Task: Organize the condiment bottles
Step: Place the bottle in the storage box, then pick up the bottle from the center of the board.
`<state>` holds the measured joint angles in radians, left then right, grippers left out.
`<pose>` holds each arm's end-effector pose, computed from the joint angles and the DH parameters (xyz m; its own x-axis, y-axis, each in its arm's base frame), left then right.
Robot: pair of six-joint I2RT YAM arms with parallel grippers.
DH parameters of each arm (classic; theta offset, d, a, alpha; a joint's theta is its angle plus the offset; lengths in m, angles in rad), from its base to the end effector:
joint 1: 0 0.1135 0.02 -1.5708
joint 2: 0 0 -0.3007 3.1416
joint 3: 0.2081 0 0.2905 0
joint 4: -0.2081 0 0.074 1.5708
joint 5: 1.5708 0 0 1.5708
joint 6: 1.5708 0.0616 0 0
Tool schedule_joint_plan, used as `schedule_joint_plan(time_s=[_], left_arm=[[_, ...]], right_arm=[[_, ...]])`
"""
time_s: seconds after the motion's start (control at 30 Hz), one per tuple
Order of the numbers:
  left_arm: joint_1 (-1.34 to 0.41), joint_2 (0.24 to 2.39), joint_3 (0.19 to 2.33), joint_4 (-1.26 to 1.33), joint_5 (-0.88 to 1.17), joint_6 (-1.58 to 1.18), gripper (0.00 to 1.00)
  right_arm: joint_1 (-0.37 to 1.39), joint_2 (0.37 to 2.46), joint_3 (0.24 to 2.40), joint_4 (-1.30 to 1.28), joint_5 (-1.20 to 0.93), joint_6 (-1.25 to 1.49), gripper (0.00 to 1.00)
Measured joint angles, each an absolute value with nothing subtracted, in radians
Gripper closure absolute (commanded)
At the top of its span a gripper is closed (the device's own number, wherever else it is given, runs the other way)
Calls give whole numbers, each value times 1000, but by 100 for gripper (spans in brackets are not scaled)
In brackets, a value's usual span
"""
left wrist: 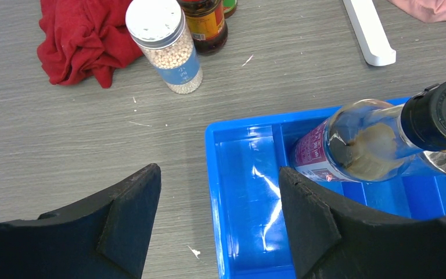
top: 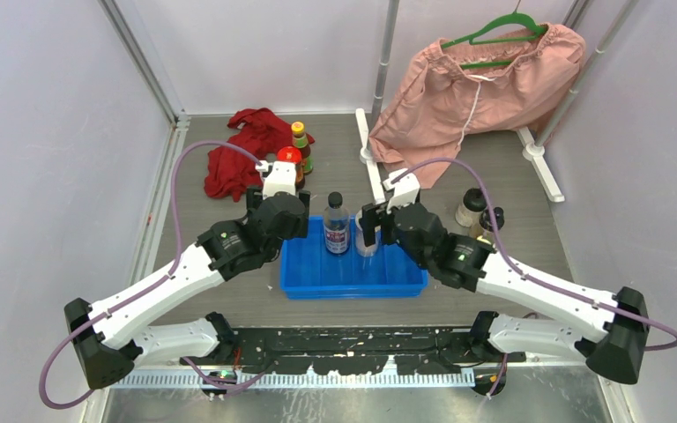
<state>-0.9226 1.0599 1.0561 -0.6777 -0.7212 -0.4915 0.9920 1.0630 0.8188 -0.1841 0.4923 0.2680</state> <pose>0.1839 -0.1754 0.3590 -0.4717 0.0358 -0.8810 0.0754 0.9972 0.0002 0.1780 0.2191 0.3125 -0.3521 -0.1123 -0.9292 -0.4244 0.9040 0.0516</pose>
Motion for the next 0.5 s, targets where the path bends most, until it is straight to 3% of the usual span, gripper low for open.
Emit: schedule_joint_plan(time_s=[0.33,0.5], left_arm=[[-923,1044,1058,-679,-722,-490,25],[-913,1047,1090,-684,-719,-463,22]], right_arm=[[990,973,1021,-368,650,242,4],[845,985,1049,-464,680,256,4]])
